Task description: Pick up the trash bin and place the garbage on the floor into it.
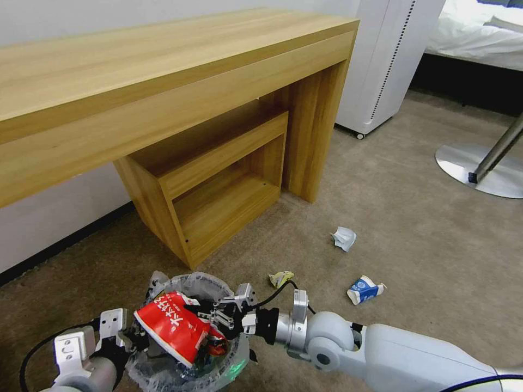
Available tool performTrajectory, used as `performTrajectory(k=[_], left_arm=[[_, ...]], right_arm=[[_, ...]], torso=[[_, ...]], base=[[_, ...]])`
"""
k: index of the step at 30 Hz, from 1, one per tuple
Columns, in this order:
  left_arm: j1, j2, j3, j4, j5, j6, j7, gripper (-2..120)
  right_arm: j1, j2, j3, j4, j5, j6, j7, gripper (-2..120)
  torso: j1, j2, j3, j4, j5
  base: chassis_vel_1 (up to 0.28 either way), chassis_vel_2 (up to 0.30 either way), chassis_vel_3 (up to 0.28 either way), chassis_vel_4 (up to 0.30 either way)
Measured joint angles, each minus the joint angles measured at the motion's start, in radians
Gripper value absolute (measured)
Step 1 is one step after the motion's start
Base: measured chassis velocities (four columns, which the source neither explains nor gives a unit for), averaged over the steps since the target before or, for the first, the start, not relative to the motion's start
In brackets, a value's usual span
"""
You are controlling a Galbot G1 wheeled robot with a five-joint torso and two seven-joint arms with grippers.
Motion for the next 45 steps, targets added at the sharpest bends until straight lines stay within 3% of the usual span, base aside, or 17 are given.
performTrajectory(k=[3, 9, 11, 20, 25, 29, 30, 32, 34, 36, 41, 43, 45], left_arm=[[0.004, -0.019, 0.01, 0.006, 0.031, 0.0, 0.006, 0], [0.003, -0.016, -0.007, 0.0, 0.017, -0.004, 0.005, 0], [0.009, -0.011, -0.012, -0.001, 0.018, -0.004, 0.005, 0], [0.017, -0.017, -0.027, -0.001, 0.028, -0.003, 0.006, 0], [0.027, -0.015, -0.033, -0.001, 0.029, -0.003, 0.01, 0], [0.026, -0.016, -0.034, -0.002, 0.034, -0.002, 0.015, 0], [0.026, -0.016, -0.034, -0.002, 0.034, -0.002, 0.015, 0], [0.022, -0.012, -0.036, -0.002, 0.032, 0.001, 0.018, 0], [0.022, -0.011, -0.036, -0.002, 0.032, 0.001, 0.018, 0], [0.024, -0.012, -0.034, -0.002, 0.038, 0.004, 0.02, 0], [0.034, -0.013, -0.021, -0.002, 0.061, 0.007, 0.026, 0], [0.031, -0.011, -0.011, 0.001, 0.067, 0.008, 0.031, 0], [0.032, -0.01, -0.01, 0.002, 0.069, 0.008, 0.031, 0]], right_arm=[[0.011, 0.005, 0.004, -0.015, -0.007, -0.002, -0.003, 37], [0.02, 0.005, 0.014, -0.019, -0.004, -0.009, -0.005, 53], [0.024, 0.0, 0.015, -0.013, 0.001, -0.013, -0.007, 65], [0.042, -0.013, 0.067, -0.005, -0.001, -0.013, -0.012, 97], [0.04, -0.026, 0.162, 0.024, 0.006, -0.009, 0.004, 100], [0.049, -0.024, 0.324, 0.04, 0.012, -0.037, 0.169, 100], [0.049, -0.024, 0.324, 0.04, 0.012, -0.037, 0.169, 100], [0.034, -0.029, 0.431, 0.038, 0.005, -0.12, 0.315, 100], [0.026, -0.03, 0.453, 0.036, 0.003, -0.139, 0.341, 100], [-0.018, -0.044, 0.538, 0.011, -0.014, -0.232, 0.448, 100], [-0.094, -0.06, 0.603, -0.042, -0.017, -0.344, 0.536, 100], [-0.18, -0.038, 0.609, -0.141, -0.009, -0.424, 0.561, 100], [-0.19, -0.029, 0.606, -0.161, -0.009, -0.431, 0.563, 100]], torso=[[0.0, 0.0, 0.0, 0.0, 0.0], [0.0, 0.0, 0.0, 0.0, 0.0001], [0.0, 0.0, 0.0, -0.0001, 0.0], [0.0, 0.0, 0.0, 0.0, 0.0], [0.0, 0.0, 0.0, 0.0, -0.0001], [0.0, 0.0, 0.0, 0.0002, 0.0], [0.0, 0.0, 0.0, 0.0002, 0.0], [0.0, 0.0, 0.0, 0.0002, -0.0003], [0.0, 0.0, 0.0, 0.0001, -0.0001], [0.0, 0.0, 0.0, 0.0, 0.0], [0.0, 0.0, 0.0, -0.0001, 0.0002], [0.0, 0.0, 0.0, -0.0003, 0.0003], [0.0, 0.0, 0.0, -0.0003, 0.0002]], base=[[0.0, 0.0, 0.0, 0.0], [0.0, 0.0, 0.0, 0.0], [0.0, 0.0, 0.0, 0.0], [0.0, 0.0, 0.0, 0.0], [0.0, 0.0, 0.0, 0.0], [0.0, 0.0, 0.0, 0.0], [0.0, 0.0, 0.0, 0.0], [0.0, 0.0, 0.0, 0.0], [0.0, 0.0, 0.0, 0.0], [0.0, 0.0, 0.0, 0.0], [0.0, 0.0, 0.0, 0.0], [0.0, 0.0, 0.0, 0.0], [0.0, 0.0, 0.0, 0.0]])
